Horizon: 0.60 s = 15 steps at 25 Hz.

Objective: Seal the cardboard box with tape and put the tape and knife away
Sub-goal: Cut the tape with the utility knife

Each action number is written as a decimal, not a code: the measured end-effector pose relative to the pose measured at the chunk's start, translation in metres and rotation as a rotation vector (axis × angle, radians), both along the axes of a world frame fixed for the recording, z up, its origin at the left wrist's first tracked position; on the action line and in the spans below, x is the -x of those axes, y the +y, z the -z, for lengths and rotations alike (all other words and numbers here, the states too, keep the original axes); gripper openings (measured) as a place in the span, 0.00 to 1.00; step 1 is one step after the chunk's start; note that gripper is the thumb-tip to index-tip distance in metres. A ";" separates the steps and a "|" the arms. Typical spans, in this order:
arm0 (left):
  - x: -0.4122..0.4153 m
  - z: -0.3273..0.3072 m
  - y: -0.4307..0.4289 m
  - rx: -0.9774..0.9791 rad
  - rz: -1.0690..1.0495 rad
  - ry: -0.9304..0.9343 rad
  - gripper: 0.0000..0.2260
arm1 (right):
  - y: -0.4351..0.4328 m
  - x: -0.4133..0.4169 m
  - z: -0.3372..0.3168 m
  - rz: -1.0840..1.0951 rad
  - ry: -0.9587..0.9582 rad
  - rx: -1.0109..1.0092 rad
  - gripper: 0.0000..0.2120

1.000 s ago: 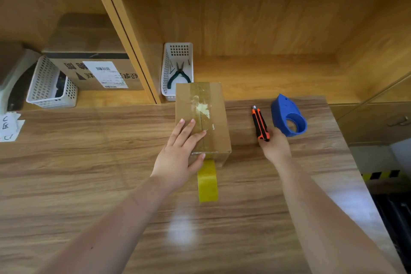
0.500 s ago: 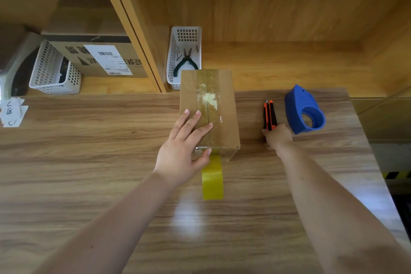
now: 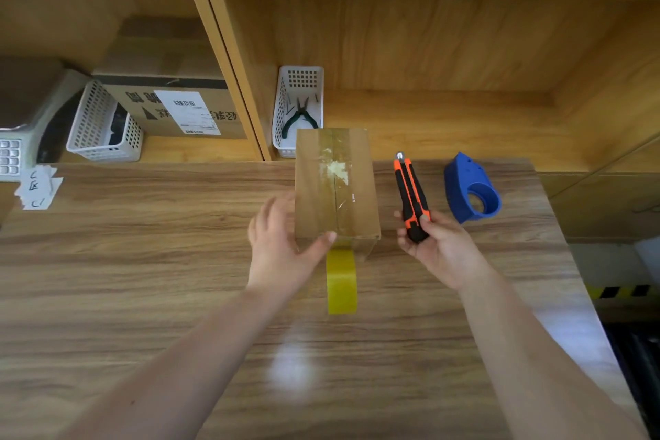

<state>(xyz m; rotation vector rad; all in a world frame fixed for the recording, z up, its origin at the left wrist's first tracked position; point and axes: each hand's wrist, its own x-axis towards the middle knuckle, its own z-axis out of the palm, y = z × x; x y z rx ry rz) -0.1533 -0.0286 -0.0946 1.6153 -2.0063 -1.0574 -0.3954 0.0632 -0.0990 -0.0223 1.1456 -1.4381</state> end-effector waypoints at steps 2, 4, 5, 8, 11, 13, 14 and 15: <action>-0.002 0.002 0.013 -0.541 -0.410 0.209 0.45 | 0.017 -0.013 -0.015 0.007 -0.075 0.063 0.15; -0.003 0.009 0.034 -0.865 -0.494 0.319 0.46 | 0.034 -0.026 -0.026 -0.038 -0.104 0.104 0.17; -0.001 0.010 0.043 -0.893 -0.409 0.328 0.39 | 0.040 -0.031 -0.029 -0.076 -0.101 0.114 0.18; 0.009 0.015 0.065 -0.704 -0.216 0.252 0.16 | 0.054 -0.040 -0.036 -0.187 -0.001 0.136 0.21; 0.015 0.015 0.073 -0.615 -0.176 0.259 0.15 | 0.061 -0.040 -0.036 -0.245 0.213 0.068 0.19; 0.016 0.016 0.073 -0.615 -0.181 0.249 0.18 | 0.062 -0.040 -0.035 -0.286 0.360 0.009 0.19; 0.016 0.018 0.073 -0.618 -0.184 0.251 0.19 | 0.062 -0.040 -0.033 -0.303 0.418 -0.015 0.18; 0.017 0.018 0.073 -0.620 -0.183 0.256 0.19 | 0.062 -0.039 -0.032 -0.319 0.475 -0.033 0.17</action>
